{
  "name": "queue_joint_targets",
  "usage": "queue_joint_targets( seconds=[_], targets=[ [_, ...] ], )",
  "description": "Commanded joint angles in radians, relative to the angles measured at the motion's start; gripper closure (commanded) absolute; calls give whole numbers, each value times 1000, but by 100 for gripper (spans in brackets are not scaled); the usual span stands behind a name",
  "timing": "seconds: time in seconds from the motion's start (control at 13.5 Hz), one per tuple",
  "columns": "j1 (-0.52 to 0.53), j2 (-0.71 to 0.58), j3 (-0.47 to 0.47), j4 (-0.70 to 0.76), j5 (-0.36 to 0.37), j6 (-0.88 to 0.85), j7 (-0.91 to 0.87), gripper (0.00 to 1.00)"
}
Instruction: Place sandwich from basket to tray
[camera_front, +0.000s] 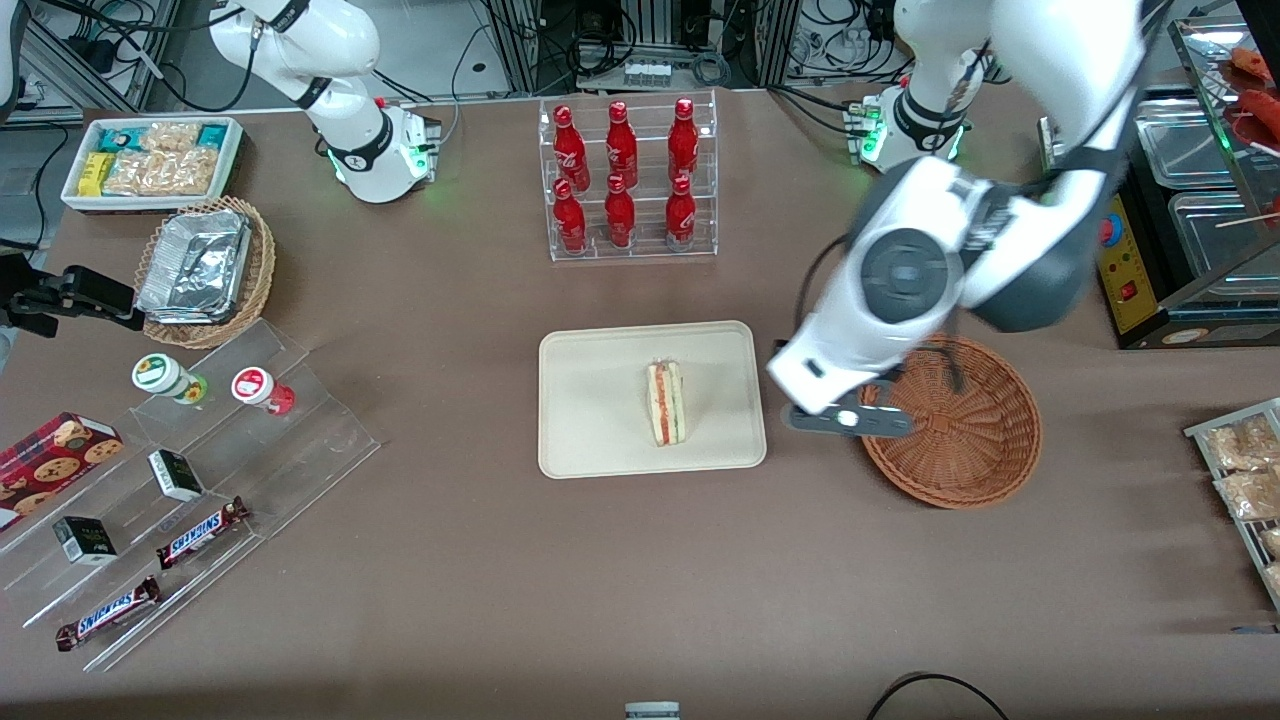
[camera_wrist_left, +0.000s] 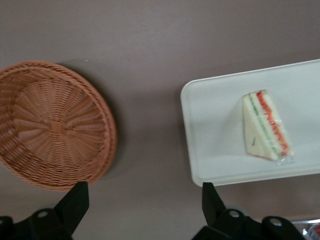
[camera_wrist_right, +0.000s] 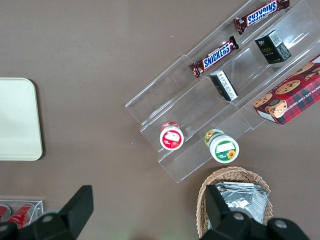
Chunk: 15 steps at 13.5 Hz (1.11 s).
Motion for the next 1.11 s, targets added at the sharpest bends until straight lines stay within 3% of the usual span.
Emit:
queue_joint_targets(
  seconds=[0.0,0.3,0.59,0.89,1.04],
  targets=[
    [71,-67,-4,-54,-29,-33,66,0],
    [128,-124,7,-69,-30,-61,66,0],
    [33,-225,265,-127,-157,-59,133,0],
    [-86,-305,427,-178,-168,-73,168,0],
    [-102,-339,464,-193,-188,-122,222,0]
  ],
)
